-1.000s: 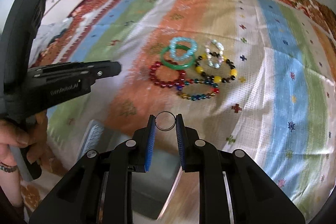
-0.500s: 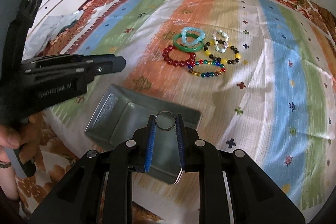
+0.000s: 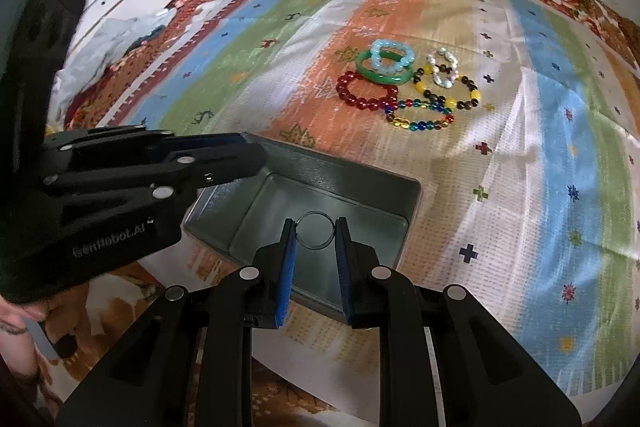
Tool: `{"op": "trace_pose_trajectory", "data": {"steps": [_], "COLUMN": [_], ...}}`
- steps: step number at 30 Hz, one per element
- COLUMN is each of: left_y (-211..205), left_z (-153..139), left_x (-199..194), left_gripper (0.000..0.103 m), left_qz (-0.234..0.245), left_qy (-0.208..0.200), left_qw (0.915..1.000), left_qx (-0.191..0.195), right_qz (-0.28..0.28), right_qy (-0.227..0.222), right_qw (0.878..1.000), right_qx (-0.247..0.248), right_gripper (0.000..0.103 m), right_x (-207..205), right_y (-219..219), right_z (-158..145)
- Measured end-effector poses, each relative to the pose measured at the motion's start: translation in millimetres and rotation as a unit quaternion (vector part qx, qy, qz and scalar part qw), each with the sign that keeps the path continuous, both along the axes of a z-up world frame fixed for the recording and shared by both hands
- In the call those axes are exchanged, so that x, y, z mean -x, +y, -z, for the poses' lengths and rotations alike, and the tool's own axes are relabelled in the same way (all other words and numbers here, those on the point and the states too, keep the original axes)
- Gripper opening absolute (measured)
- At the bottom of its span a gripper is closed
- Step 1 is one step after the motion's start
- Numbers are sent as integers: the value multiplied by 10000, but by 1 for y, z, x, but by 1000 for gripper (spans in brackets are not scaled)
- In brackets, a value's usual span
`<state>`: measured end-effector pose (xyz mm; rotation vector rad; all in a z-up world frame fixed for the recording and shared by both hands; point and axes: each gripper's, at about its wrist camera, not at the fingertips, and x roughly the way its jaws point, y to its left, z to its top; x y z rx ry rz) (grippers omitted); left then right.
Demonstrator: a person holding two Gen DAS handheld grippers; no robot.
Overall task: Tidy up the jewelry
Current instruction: 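Carry both rings over the silver tin and open both tools to drop them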
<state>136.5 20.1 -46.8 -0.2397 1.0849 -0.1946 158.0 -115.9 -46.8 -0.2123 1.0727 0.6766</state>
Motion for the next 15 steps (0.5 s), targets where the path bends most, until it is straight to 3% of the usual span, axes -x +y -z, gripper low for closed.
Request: {"op": "trace_pose_trajectory", "data": {"steps": [1, 2, 3, 4, 13, 15], "left_y": [0, 0, 1, 2, 7, 10], "left_z": [2, 5, 7, 7, -1, -5], "left_x": [-1, -2, -2, -2, -6, -7], "left_gripper": [17, 18, 19, 22, 32, 34], "left_qz": [13, 34, 10, -39, -110, -159], "left_qy": [69, 145, 181, 188, -51, -185], "left_qw": [9999, 9998, 9997, 9998, 9993, 9982], "left_qx": [74, 125, 135, 97, -359, -554], "right_qz": [-23, -31, -63, -69, 41, 143], "right_qy": [-28, -26, -23, -49, -82, -108], "right_qw": [10000, 9999, 9997, 9996, 9998, 9997], "right_qx": [50, 157, 221, 273, 180, 145], "right_gripper": [22, 30, 47, 51, 51, 55], "right_x": [0, 0, 0, 1, -7, -10], "right_y": [1, 3, 4, 4, -3, -7], "right_z": [0, 2, 4, 6, 3, 1]}}
